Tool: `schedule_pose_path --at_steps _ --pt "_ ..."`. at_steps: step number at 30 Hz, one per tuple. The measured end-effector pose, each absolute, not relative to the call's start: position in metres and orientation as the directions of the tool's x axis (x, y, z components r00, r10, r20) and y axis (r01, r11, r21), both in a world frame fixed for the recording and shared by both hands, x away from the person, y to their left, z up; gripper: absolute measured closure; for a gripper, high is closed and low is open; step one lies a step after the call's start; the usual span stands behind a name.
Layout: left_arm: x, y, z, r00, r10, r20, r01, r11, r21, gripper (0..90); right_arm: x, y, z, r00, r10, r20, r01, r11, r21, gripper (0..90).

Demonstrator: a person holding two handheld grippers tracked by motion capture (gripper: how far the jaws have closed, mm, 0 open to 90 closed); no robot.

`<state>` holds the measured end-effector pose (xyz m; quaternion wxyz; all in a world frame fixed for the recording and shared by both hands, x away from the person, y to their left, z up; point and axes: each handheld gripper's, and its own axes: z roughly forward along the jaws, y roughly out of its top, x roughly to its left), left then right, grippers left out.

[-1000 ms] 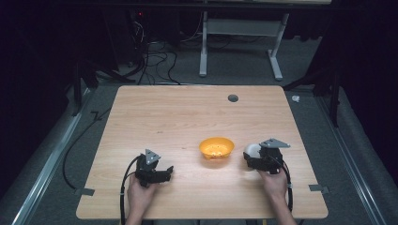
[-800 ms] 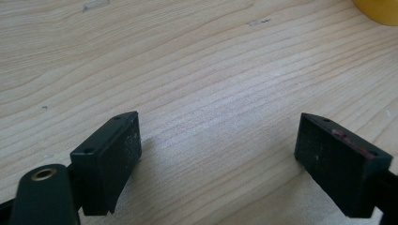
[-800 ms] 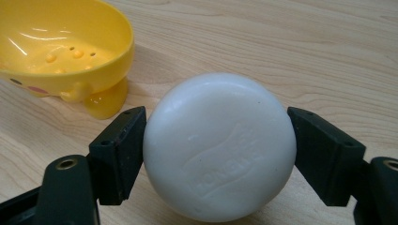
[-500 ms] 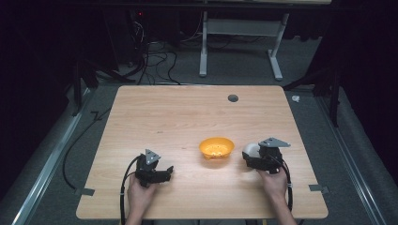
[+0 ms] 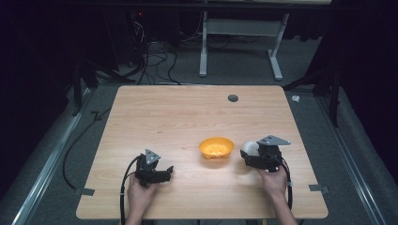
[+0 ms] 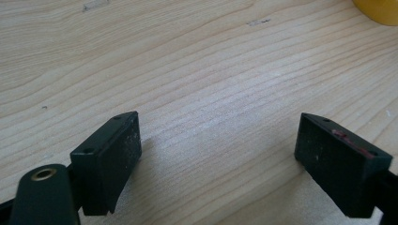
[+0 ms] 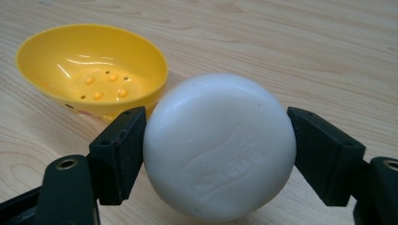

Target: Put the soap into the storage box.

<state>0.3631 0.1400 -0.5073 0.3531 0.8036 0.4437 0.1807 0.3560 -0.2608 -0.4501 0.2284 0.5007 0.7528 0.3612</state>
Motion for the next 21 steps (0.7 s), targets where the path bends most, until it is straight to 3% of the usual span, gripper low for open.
schedule_pose_path --at_steps 21 --pt "0.363 0.14 -0.507 0.541 0.84 -0.023 0.586 -0.357 0.728 15.4 0.356 -0.245 -0.432 -0.436 0.9 0.012 0.556 0.258 0.791 24.3"
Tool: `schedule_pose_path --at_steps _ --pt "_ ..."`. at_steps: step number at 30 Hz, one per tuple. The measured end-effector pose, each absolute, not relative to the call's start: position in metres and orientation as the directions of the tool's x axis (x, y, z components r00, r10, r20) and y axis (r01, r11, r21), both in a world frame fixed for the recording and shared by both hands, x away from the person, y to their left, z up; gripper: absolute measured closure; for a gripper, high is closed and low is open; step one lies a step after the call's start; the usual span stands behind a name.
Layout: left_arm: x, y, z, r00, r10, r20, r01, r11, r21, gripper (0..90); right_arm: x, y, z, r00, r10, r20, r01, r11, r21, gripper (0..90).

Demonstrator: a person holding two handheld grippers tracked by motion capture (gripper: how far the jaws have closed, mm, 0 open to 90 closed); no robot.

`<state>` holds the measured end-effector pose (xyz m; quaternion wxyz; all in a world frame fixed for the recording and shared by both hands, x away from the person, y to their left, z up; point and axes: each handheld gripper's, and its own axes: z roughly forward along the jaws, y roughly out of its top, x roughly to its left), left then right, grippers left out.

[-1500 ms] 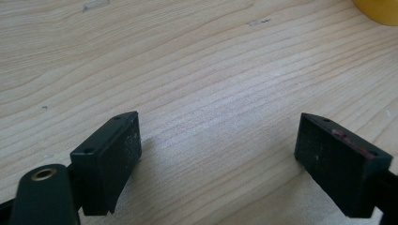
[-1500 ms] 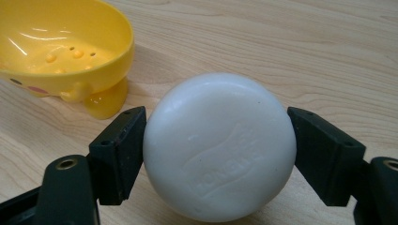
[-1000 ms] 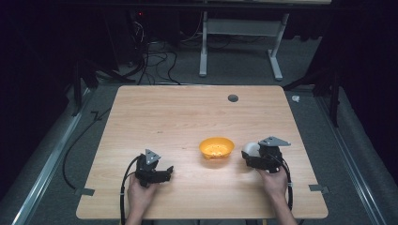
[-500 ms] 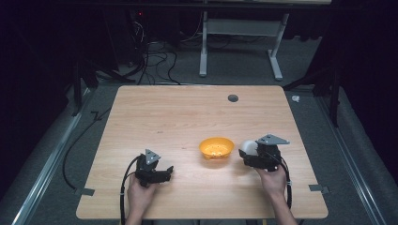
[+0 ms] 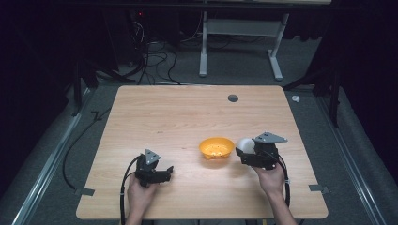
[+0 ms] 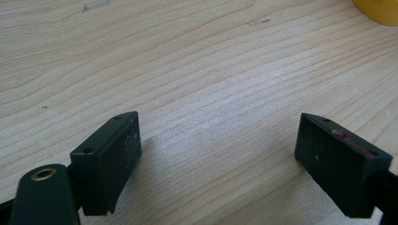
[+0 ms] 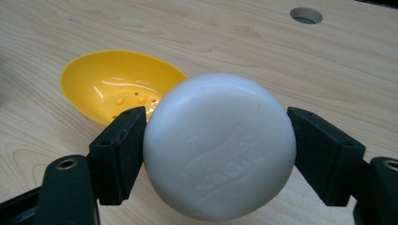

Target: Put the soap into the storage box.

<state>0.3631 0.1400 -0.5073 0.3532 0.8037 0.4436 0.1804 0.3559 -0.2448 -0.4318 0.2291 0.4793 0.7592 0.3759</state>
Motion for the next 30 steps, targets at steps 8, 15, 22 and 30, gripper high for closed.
schedule_pose_path --at_steps 8,15,22,30 --pt "0.363 0.14 -0.507 0.541 0.84 -0.022 0.584 -0.357 0.729 15.4 0.358 -0.237 -0.426 -0.457 0.889 0.007 0.548 0.275 0.79 24.3" --pt "0.363 0.14 -0.507 0.542 0.84 -0.023 0.584 -0.357 0.729 15.4 0.36 -0.23 -0.422 -0.472 0.881 0.002 0.54 0.288 0.791 24.3" --pt "0.363 0.14 -0.507 0.543 0.84 -0.023 0.584 -0.358 0.729 15.4 0.363 -0.224 -0.421 -0.489 0.872 0.002 0.534 0.298 0.791 24.3" --pt "0.363 0.14 -0.507 0.543 0.839 -0.023 0.584 -0.358 0.729 15.4 0.368 -0.215 -0.419 -0.506 0.862 0.016 0.536 0.3 0.789 24.3"
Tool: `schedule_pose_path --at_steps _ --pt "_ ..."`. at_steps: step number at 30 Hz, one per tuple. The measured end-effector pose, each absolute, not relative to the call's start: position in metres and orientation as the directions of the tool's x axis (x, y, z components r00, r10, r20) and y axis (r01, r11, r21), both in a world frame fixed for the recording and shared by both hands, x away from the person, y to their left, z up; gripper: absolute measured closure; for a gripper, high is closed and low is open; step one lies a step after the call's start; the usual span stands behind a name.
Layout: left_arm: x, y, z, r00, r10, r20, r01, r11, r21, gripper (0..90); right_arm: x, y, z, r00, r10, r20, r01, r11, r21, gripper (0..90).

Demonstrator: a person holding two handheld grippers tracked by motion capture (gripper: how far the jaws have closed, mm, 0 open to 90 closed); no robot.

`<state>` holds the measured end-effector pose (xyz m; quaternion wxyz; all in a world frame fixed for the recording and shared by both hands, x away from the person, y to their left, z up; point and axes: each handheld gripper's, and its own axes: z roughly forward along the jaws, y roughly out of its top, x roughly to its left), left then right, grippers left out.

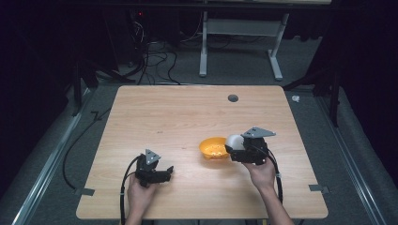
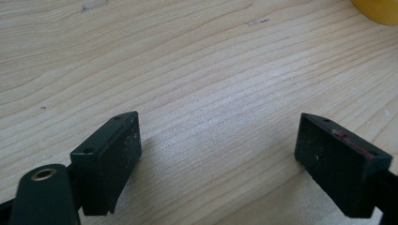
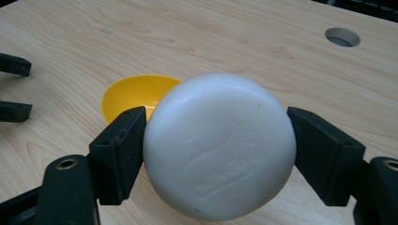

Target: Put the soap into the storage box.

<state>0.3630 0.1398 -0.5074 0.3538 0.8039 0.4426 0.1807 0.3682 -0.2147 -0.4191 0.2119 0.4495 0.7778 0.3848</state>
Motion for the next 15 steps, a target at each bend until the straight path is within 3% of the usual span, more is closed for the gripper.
schedule_pose_path --at_steps 15 --pt "0.363 0.14 -0.507 0.545 0.838 -0.023 0.583 -0.36 0.729 15.4 0.382 -0.197 -0.423 -0.539 0.841 0.046 0.561 0.318 0.765 24.3"
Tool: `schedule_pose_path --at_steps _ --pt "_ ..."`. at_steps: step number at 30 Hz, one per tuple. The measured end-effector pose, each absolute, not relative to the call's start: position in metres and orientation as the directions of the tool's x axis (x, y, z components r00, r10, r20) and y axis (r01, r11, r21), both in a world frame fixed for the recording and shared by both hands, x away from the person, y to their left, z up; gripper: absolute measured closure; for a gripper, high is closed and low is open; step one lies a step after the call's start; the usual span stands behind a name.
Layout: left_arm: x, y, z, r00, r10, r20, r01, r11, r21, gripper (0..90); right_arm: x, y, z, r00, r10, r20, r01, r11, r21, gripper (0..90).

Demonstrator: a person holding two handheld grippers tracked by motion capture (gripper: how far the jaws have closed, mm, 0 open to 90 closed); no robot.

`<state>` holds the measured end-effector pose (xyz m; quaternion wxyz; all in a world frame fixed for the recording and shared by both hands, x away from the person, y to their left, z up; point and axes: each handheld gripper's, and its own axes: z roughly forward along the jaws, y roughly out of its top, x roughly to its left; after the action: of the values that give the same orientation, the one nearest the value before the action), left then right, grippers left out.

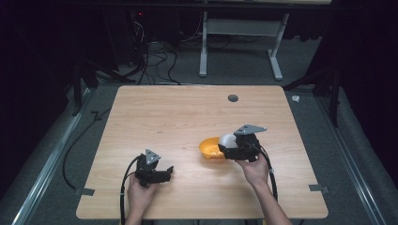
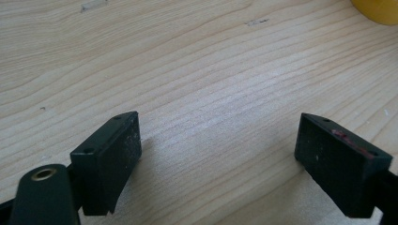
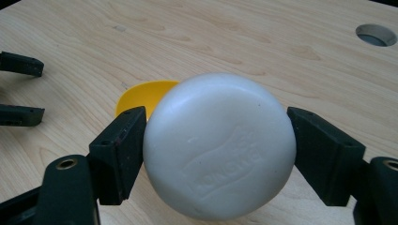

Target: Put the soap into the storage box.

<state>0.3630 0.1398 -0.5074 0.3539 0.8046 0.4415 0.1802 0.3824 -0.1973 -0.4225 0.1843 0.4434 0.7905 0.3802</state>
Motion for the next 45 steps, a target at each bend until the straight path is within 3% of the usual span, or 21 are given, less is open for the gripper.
schedule_pose_path --at_steps 19,45 --pt "0.363 0.14 -0.507 0.547 0.837 -0.023 0.583 -0.361 0.728 15.4 0.4 -0.184 -0.436 -0.557 0.825 0.098 0.611 0.327 0.721 24.3" --pt "0.363 0.14 -0.507 0.547 0.837 -0.024 0.583 -0.361 0.728 15.4 0.411 -0.172 -0.44 -0.558 0.826 0.081 0.627 0.355 0.693 24.5"
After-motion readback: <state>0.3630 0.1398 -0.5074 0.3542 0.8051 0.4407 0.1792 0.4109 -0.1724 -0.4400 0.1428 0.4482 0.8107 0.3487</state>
